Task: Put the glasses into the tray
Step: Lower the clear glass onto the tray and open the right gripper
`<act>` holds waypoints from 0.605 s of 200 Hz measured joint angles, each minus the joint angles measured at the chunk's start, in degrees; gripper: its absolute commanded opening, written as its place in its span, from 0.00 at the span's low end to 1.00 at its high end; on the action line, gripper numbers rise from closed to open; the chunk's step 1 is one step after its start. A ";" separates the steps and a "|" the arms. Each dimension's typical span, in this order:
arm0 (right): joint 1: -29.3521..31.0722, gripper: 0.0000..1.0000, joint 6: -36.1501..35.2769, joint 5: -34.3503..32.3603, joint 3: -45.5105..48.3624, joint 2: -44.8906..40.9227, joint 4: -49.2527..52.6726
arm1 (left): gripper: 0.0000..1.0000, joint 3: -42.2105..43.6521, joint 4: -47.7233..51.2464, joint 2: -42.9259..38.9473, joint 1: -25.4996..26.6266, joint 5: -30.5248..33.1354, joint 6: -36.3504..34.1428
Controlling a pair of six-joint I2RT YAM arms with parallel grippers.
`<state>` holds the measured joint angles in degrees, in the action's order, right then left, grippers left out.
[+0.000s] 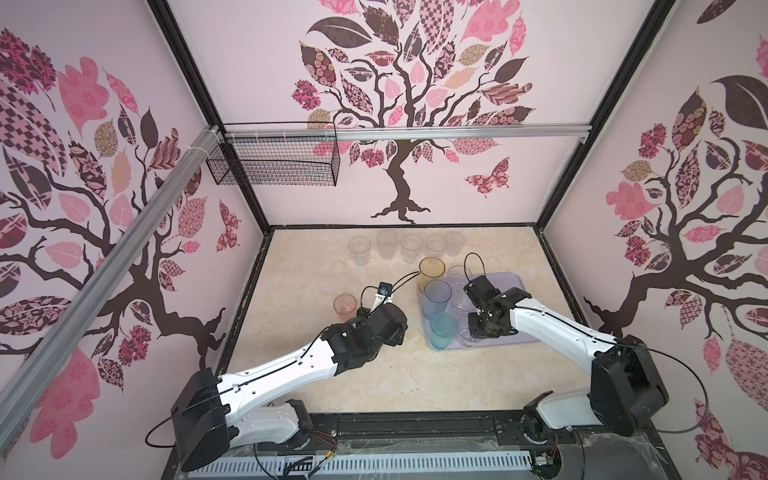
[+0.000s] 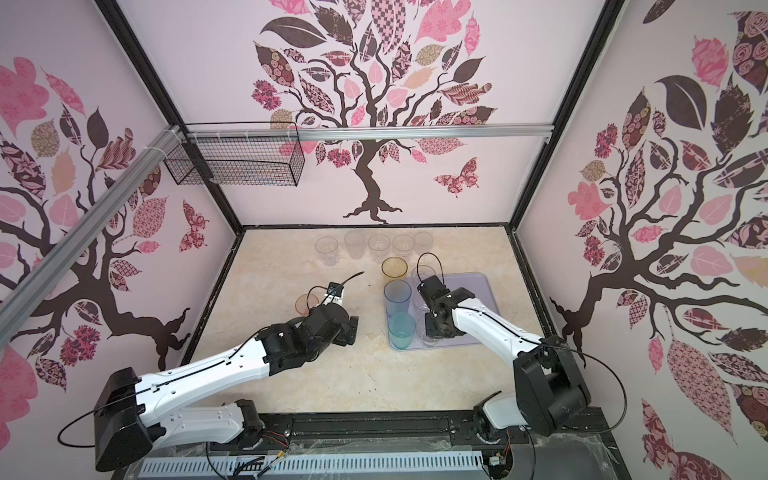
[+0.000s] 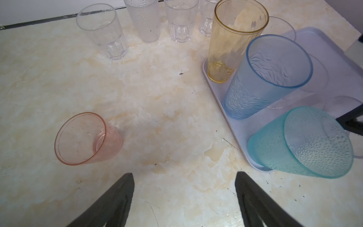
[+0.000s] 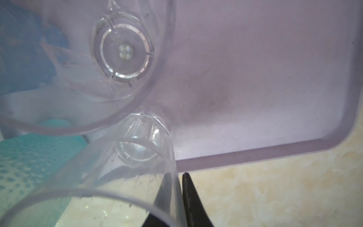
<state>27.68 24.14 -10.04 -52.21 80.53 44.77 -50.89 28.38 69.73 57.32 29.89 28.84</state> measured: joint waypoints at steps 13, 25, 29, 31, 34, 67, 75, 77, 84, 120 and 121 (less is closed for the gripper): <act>0.00 0.23 -0.20 0.13 -0.02 0.11 0.04 | 0.85 0.00 0.02 0.00 0.00 0.33 -0.02; 0.00 0.25 -0.22 0.31 -0.09 0.22 0.20 | 0.85 0.00 0.04 0.00 0.00 0.57 -0.02; 0.00 0.27 -0.13 0.35 -0.13 0.22 0.26 | 0.85 0.00 0.04 -0.02 0.00 0.63 0.00; 0.00 0.27 -0.20 0.37 -0.15 0.22 0.31 | 0.85 0.00 0.04 -0.02 0.00 0.66 0.00; 0.00 0.27 -0.20 0.35 -0.24 0.22 0.39 | 0.85 0.02 0.04 -0.04 0.00 0.72 0.00; 0.00 0.33 -0.26 0.28 -1.62 0.17 0.96 | 0.85 0.02 0.15 -0.15 -0.02 1.03 0.00; 0.00 0.35 -0.28 0.28 -1.99 0.17 1.09 | 0.85 0.02 0.26 -0.24 -0.07 1.14 0.00; 0.00 0.35 -0.26 0.31 -2.08 0.17 1.11 | 0.85 0.02 0.26 -0.26 -0.07 1.16 -0.02; 0.00 0.36 -0.28 0.31 -2.43 0.17 1.31 | 0.85 0.02 0.37 -0.39 -0.09 1.27 -0.02; 0.00 0.42 -0.42 0.33 -3.80 0.09 1.99 | 0.86 0.42 0.81 -2.21 -1.27 1.66 -0.44; 0.00 0.43 -0.44 0.35 -3.85 0.04 1.97 | 0.85 0.44 0.87 -2.34 -1.42 1.68 -0.46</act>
<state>27.68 23.70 -9.69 -56.05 80.58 46.74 -50.46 29.26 67.40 55.90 31.57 28.38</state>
